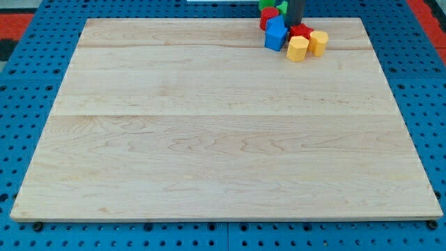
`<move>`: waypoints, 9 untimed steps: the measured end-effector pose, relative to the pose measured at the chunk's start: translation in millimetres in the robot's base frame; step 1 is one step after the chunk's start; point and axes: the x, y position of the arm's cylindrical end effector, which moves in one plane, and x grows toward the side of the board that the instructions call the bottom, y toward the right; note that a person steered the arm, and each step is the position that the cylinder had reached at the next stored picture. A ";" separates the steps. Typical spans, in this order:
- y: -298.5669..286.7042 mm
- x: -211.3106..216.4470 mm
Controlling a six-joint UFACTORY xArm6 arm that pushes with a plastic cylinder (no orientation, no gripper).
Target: Move red star closer to the blue cube
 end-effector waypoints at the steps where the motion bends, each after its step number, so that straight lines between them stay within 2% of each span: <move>1: 50.4 -6.0; 2: 91.4 -5.4; 4: 83.3 31.5; 5: 53.8 36.8; 7: -74.6 42.5; 9: -42.0 41.9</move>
